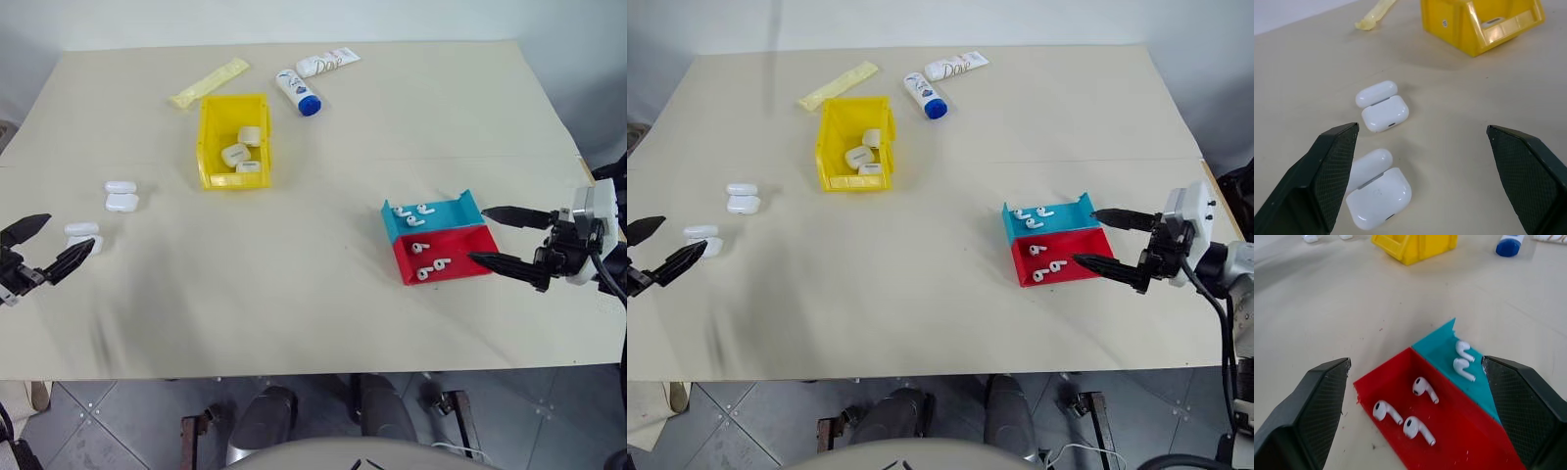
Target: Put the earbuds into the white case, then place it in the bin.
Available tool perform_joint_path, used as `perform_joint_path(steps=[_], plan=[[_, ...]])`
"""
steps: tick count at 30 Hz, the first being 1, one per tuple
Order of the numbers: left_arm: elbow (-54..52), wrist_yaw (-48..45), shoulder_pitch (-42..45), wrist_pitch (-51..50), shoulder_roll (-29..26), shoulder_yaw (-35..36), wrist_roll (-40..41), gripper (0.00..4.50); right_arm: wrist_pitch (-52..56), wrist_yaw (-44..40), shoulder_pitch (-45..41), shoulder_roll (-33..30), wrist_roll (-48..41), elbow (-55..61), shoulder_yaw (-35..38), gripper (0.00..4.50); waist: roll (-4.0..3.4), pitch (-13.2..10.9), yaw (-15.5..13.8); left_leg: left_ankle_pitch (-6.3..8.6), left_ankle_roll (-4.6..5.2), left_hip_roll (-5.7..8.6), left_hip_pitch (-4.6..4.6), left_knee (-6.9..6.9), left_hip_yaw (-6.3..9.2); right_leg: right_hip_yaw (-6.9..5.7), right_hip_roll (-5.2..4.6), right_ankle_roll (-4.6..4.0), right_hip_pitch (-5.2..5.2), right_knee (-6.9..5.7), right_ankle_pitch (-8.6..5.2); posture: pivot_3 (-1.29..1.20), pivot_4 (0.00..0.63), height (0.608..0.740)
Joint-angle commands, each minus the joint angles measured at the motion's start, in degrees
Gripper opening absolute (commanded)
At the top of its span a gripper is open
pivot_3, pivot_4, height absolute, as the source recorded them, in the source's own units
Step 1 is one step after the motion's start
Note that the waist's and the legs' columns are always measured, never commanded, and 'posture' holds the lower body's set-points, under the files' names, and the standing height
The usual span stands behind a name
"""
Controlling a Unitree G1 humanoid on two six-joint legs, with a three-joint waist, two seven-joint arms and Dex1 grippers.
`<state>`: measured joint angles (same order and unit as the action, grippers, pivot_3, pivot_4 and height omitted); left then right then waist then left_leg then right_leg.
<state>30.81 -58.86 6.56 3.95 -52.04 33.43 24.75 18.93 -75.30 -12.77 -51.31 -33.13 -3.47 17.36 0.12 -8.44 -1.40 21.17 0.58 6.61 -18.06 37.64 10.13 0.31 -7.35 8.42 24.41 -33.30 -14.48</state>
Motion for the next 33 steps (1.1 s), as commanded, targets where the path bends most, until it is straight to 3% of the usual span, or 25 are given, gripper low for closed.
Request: perform_joint_path(steps=[1, 5, 11, 18, 23, 28, 33], plan=[[-5.00, 3.52, -0.97, -0.40, -0.11, 1.79, 0.15, 4.45, -0.32, -0.41, -2.69, 0.03, -0.63, 2.23, -0.97, 4.50, 0.02, 0.00, 0.00, 0.01, -0.02, -0.04, 0.00, 0.00, -0.01, 0.00, 0.03, -0.02, 0.00, 0.00, 0.01, 0.00, 0.150, 0.740], [-11.15, 6.33, -4.65, -4.37, 0.93, 3.64, 1.77, 4.45, 0.11, -0.21, -5.63, 0.83, -1.16, 3.34, -2.82, 4.50, 0.01, -0.01, 0.10, 0.04, -0.08, -0.17, -0.02, -0.02, -0.07, 0.03, 0.15, -0.09, 0.01, 0.09, 0.06, 0.00, 0.150, 0.740], [-23.82, 8.34, -22.51, -11.25, 4.57, 12.75, 3.30, 4.45, 0.48, -1.40, -10.87, 2.44, -0.88, 2.11, -6.44, 4.50, 0.06, 0.00, 1.17, 0.13, -0.17, -0.64, 0.02, -0.34, -0.34, 0.20, 0.64, -0.28, 0.10, 0.32, 0.19, 0.00, 0.150, 0.740], [-28.34, 8.65, -35.69, -14.89, 9.44, 21.50, 5.26, 4.45, -1.39, -4.82, -16.82, 3.71, 1.37, -4.75, -10.32, 4.50, 0.06, -0.06, 0.91, 0.26, -0.21, -0.85, 0.01, -0.30, -0.48, 0.20, 0.77, -0.54, 0.04, 0.70, 0.29, 0.00, 0.150, 0.740], [-29.18, 9.21, -35.58, -14.36, 10.46, 22.64, 5.80, 4.45, -2.56, -7.06, -21.19, 5.54, 2.61, -8.54, -12.80, 4.50, 0.03, -0.10, -0.14, 0.35, -0.07, -0.94, 0.01, -0.29, -0.49, 0.15, 0.83, -0.65, 0.05, 0.74, 0.36, 0.00, 0.150, 0.740], [-31.67, 13.91, -32.04, -18.24, 8.09, 19.93, 3.65, 4.45, -3.39, -8.27, -24.05, 7.56, 3.09, -9.05, -14.44, 4.50, 0.04, -0.10, -0.14, 0.24, -0.36, -1.02, -0.02, -0.30, -0.47, 0.14, 0.89, -0.67, 0.10, 0.73, 0.40, 0.00, 0.150, 0.740], [-36.00, 24.92, -25.33, -34.52, 2.75, 15.63, 1.76, 4.45, -2.92, -8.15, -24.50, 8.94, 2.47, -6.45, -14.77, 4.50, 0.02, -0.11, 0.03, 0.24, -0.43, -1.11, -0.01, -0.32, -0.47, 0.16, 1.02, -0.72, 0.12, 0.61, 0.43, 0.00, 0.150, 0.740]])
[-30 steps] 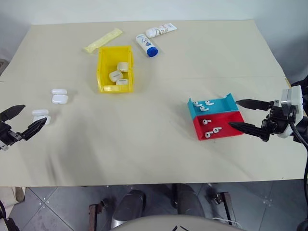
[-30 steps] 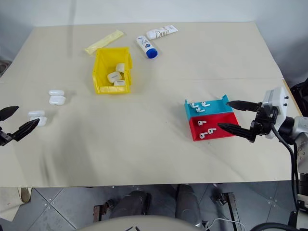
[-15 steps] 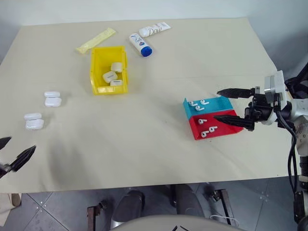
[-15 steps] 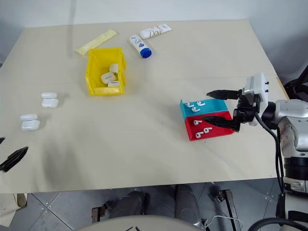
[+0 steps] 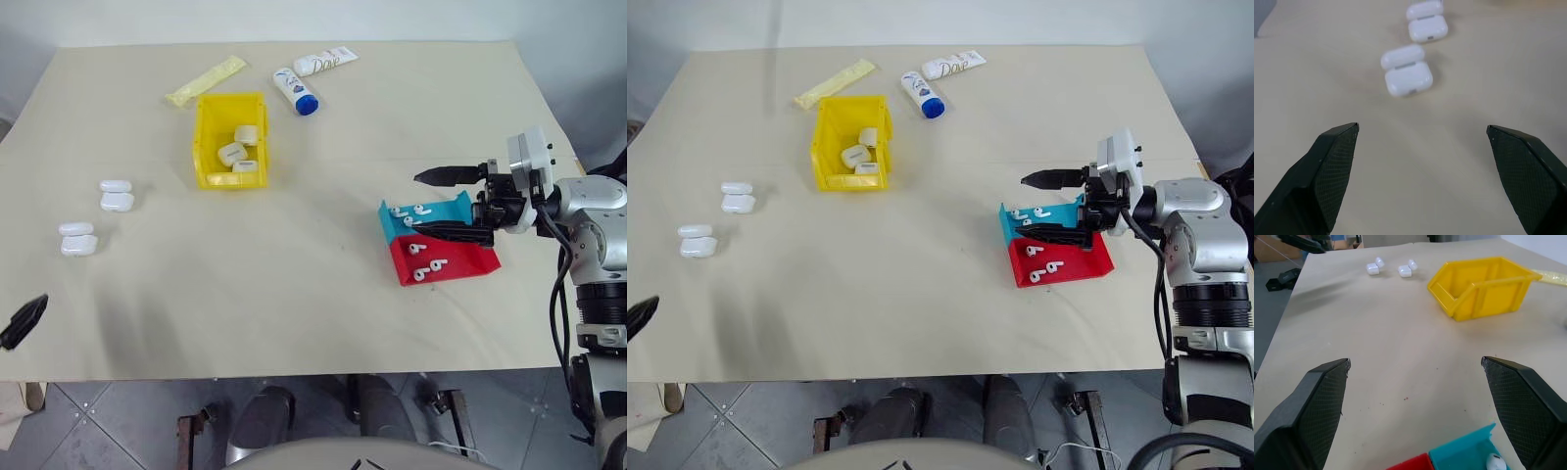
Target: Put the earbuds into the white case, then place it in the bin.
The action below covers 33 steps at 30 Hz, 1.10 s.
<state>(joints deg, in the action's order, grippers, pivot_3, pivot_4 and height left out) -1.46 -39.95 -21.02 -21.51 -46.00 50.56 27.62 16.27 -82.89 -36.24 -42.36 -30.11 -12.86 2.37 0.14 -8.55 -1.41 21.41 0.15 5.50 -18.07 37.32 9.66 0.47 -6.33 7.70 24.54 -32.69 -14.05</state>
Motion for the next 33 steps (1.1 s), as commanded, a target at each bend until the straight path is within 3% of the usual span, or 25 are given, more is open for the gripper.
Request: perform_joint_path(steps=[1, 8, 16, 27, 33], plan=[[-4.57, 7.83, 3.73, -13.11, -4.74, -2.75, -1.53, 4.45, -0.13, -0.51, -0.85, 0.14, -0.56, 3.47, 0.19, 4.50, 0.00, 0.00, 0.07, 0.01, -0.02, -0.03, 0.01, -0.02, 0.00, 0.01, 0.04, -0.01, 0.00, -0.16, 0.01, 0.00, 0.150, 0.740], [-0.69, 17.07, 20.82, -38.34, -13.46, -13.94, -2.86, 4.45, 0.05, -0.67, 0.90, -0.11, -0.65, 6.75, 0.00, 4.50, 0.04, 0.03, 0.09, 0.03, -0.16, -0.18, 0.05, -0.05, 0.00, 0.03, 0.25, -0.08, 0.08, -0.25, 0.00, 0.00, 0.150, 0.740], [5.32, 18.80, 35.47, -50.83, -14.87, -25.19, -4.26, 4.45, -0.09, -1.07, 1.43, -0.92, -0.71, 8.31, 0.06, 4.50, 0.09, 0.06, 0.48, 0.03, -0.26, -0.26, 0.06, -0.10, -0.06, 0.06, 0.35, -0.11, 0.18, -0.29, 0.00, 0.00, 0.150, 0.740], [15.38, 20.77, 46.64, -52.85, -14.29, -31.16, -8.29, 4.45, 0.41, -0.65, 3.78, -1.87, -1.34, 10.46, 0.96, 4.50, 0.16, 0.10, 0.23, 0.01, -0.30, -0.25, 0.02, -0.05, -0.06, 0.06, 0.37, -0.12, 0.21, -0.32, 0.01, 0.00, 0.150, 0.740], [24.91, 19.77, 52.44, -48.47, -12.94, -36.13, -11.20, 4.45, 1.06, -0.14, 3.89, -2.00, -1.75, 11.21, 1.10, 4.50, 0.17, 0.11, 0.11, 0.01, -0.30, -0.25, 0.01, -0.02, -0.06, 0.06, 0.38, -0.12, 0.22, -0.35, 0.01, 0.00, 0.150, 0.740]])
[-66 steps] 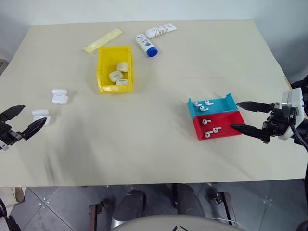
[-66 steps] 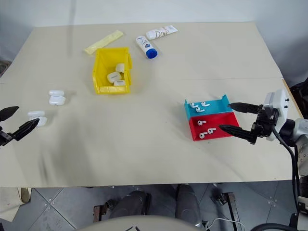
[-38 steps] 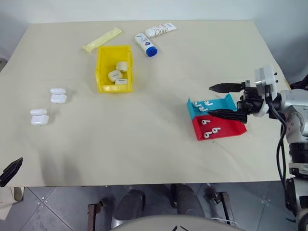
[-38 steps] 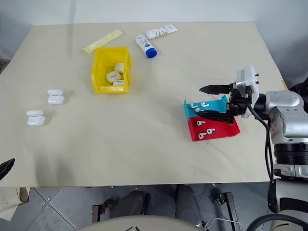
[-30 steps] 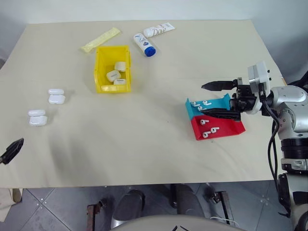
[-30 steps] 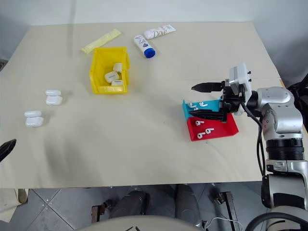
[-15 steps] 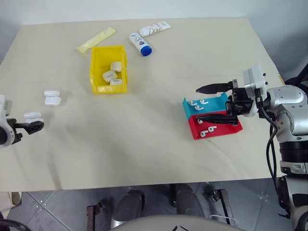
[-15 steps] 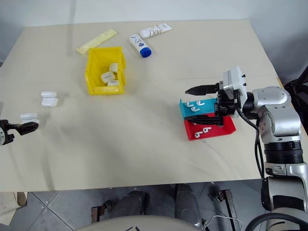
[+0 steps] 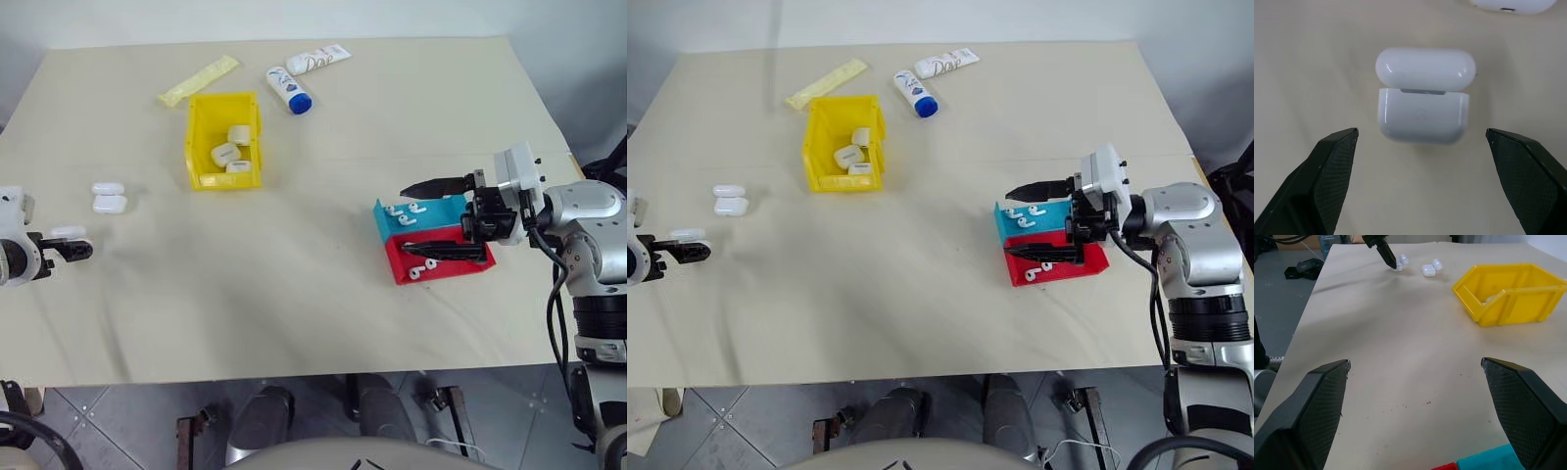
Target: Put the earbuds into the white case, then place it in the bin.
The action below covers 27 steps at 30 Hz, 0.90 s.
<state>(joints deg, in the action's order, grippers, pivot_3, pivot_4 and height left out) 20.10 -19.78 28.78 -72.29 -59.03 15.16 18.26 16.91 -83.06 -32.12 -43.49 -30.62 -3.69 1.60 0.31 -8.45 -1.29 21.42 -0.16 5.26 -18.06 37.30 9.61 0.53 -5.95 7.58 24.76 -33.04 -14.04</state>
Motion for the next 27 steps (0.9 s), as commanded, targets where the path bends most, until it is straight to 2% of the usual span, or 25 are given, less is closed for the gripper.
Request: perform_joint_path(steps=[1, 10, 17, 18, 22, 25, 27], plan=[[4.48, -0.50, 3.44, 2.80, 0.30, -1.16, -2.16, 4.45, 0.52, 0.07, -0.22, -0.92, -1.34, 2.10, 1.93, 4.50, 0.02, 0.01, -0.03, 0.00, -0.01, 0.00, 0.00, 0.00, 0.00, 0.00, 0.00, 0.00, 0.00, 0.00, 0.00, 0.00, 0.150, 0.740], [14.24, -4.02, 8.94, 6.84, 1.57, -6.02, -4.72, 4.45, 1.12, 0.16, -0.34, -1.51, -1.28, 2.21, 1.98, 4.50, 0.05, 0.03, -0.04, -0.03, -0.02, 0.02, -0.03, 0.07, 0.00, -0.01, 0.00, 0.00, 0.02, -0.06, 0.00, 0.00, 0.150, 0.740], [19.30, -4.67, 10.47, 9.62, 2.03, -6.04, -6.26, 4.45, 1.79, 0.33, -0.80, -1.88, -1.21, 2.24, 1.83, 4.50, 0.04, 0.03, -0.08, -0.05, -0.02, 0.04, -0.01, 0.12, 0.00, -0.01, -0.02, 0.00, 0.01, -0.15, 0.00, 0.00, 0.150, 0.740], [20.13, -4.04, 10.86, 9.64, 2.18, -5.82, -6.56, 4.05, 1.83, 0.29, -0.90, -1.89, -1.14, 2.14, 1.81, 4.50, 0.04, 0.03, -0.08, -0.05, -0.03, 0.04, -0.01, 0.12, 0.00, -0.01, -0.03, 0.00, 0.02, -0.17, 0.00, 0.00, 0.150, 0.740], [21.25, -3.16, 11.41, 10.31, 2.12, -4.49, -6.60, 2.91, 1.84, 0.31, -1.29, -1.90, -0.92, 1.80, 1.85, 4.50, 0.03, 0.04, -0.04, -0.08, -0.07, 0.03, 0.01, 0.12, 0.00, -0.01, -0.02, 0.00, 0.03, -0.26, 0.00, 0.00, 0.150, 0.740], [14.64, -5.30, 7.48, 14.38, 1.78, -1.91, -5.04, 2.83, 1.93, 0.60, -1.43, -2.11, -0.89, 1.79, 2.13, 4.50, 0.03, 0.04, 0.11, -0.10, -0.10, 0.02, 0.00, 0.09, -0.02, -0.01, -0.02, -0.01, 0.12, -0.30, -0.01, 0.00, 0.150, 0.740], [2.55, -10.25, -0.32, 21.62, 2.15, 2.34, -2.04, 2.83, 2.08, 1.01, -1.17, -2.54, -0.97, 2.11, 2.68, 4.50, 0.08, 0.06, 0.25, -0.10, -0.10, 0.00, -0.08, 0.12, -0.11, -0.03, -0.05, -0.04, 0.29, -0.42, -0.02, 0.00, 0.150, 0.740]])
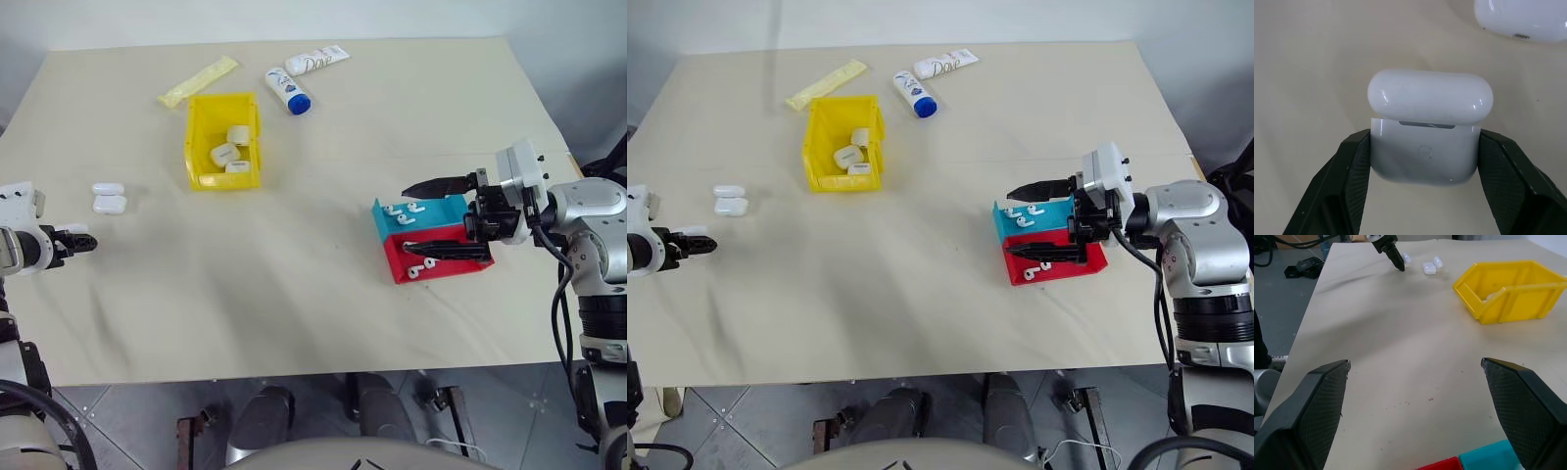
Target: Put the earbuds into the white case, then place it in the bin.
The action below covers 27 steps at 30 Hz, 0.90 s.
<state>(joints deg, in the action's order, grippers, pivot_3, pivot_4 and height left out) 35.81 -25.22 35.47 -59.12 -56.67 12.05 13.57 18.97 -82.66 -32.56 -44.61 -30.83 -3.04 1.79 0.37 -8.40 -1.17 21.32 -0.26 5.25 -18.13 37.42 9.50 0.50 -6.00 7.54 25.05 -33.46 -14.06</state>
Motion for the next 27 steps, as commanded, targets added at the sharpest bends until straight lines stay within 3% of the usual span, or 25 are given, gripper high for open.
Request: perform_joint_path(steps=[1, 5, 9, 19, 27], plan=[[-18.95, -6.93, -10.74, 13.37, 1.11, 8.66, 4.40, 2.83, 0.12, 0.90, -0.51, -1.63, -0.81, 1.68, 2.83, 4.50, 0.05, 0.03, 0.14, 0.00, 0.00, -0.03, -0.08, 0.01, -0.09, 0.00, -0.03, -0.01, 0.15, -0.05, 0.00, 0.00, 0.150, 0.740], [-35.51, -14.41, -20.45, 25.98, 8.80, 18.28, 12.50, 2.83, 0.86, 2.44, 1.45, -2.42, -1.31, 3.52, 4.35, 4.50, 0.23, 0.05, -0.37, -0.02, 0.07, -0.01, -0.25, 0.13, -0.31, -0.16, -0.44, -0.18, 0.28, 0.04, 0.10, 0.00, 0.150, 0.740], [-38.19, -25.54, -23.52, 45.25, 15.88, 18.18, 15.49, 2.83, 3.08, 6.03, 6.39, -2.86, -2.55, 8.49, 7.22, 4.50, 0.16, 0.02, -0.98, 0.01, 0.11, 0.00, -0.20, 0.26, -0.32, -0.25, -0.46, -0.15, 0.04, 0.28, 0.18, 0.00, 0.150, 0.740], [-31.87, -32.51, -19.24, 62.09, 28.38, 2.74, 11.42, 2.83, 13.00, 22.84, 28.11, -2.35, -5.83, 26.15, 19.07, 4.50, 0.13, 0.01, -2.25, 0.08, 0.36, 0.06, -0.13, 0.45, -0.42, -0.19, -0.25, 0.08, -0.27, 0.56, 0.38, 0.00, 0.150, 0.740], [-20.40, -40.09, -12.87, 71.13, 37.17, -6.78, 10.60, 2.83, 16.72, 28.12, 53.39, 0.65, -7.00, 38.89, 39.12, 4.50, 0.04, 0.02, -3.28, 0.16, 0.52, 0.08, -0.10, 0.59, -0.49, -0.15, -0.17, 0.23, -0.45, 1.01, 0.49, 0.00, 0.150, 0.740]])
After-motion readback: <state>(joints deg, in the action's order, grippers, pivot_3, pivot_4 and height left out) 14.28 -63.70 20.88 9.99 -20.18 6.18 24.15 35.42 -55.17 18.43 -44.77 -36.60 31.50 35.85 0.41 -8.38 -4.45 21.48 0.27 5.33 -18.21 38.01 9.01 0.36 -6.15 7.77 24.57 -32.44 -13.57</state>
